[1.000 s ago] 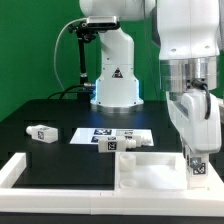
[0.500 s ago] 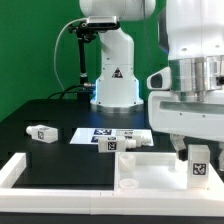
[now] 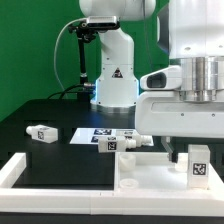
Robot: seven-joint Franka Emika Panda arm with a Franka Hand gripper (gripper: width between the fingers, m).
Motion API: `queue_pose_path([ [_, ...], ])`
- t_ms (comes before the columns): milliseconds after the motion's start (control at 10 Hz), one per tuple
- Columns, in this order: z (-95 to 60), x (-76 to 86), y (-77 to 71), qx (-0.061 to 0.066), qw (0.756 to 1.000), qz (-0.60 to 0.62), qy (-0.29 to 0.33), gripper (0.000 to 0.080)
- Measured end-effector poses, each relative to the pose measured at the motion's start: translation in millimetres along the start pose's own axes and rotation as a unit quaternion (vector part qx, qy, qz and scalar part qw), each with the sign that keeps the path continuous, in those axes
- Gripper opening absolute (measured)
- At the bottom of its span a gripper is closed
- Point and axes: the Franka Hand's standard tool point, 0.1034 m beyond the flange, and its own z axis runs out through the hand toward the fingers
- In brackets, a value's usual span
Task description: Assemble one leg
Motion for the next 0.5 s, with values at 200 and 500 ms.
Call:
queue_pose_path([
  [200, 0.6, 0.4, 0.3, 0.001, 0.999, 0.032, 0.004, 0.0649],
  [500, 0.8, 0.5, 1.3, 0.001, 0.995, 0.095, 0.003, 0.0285],
])
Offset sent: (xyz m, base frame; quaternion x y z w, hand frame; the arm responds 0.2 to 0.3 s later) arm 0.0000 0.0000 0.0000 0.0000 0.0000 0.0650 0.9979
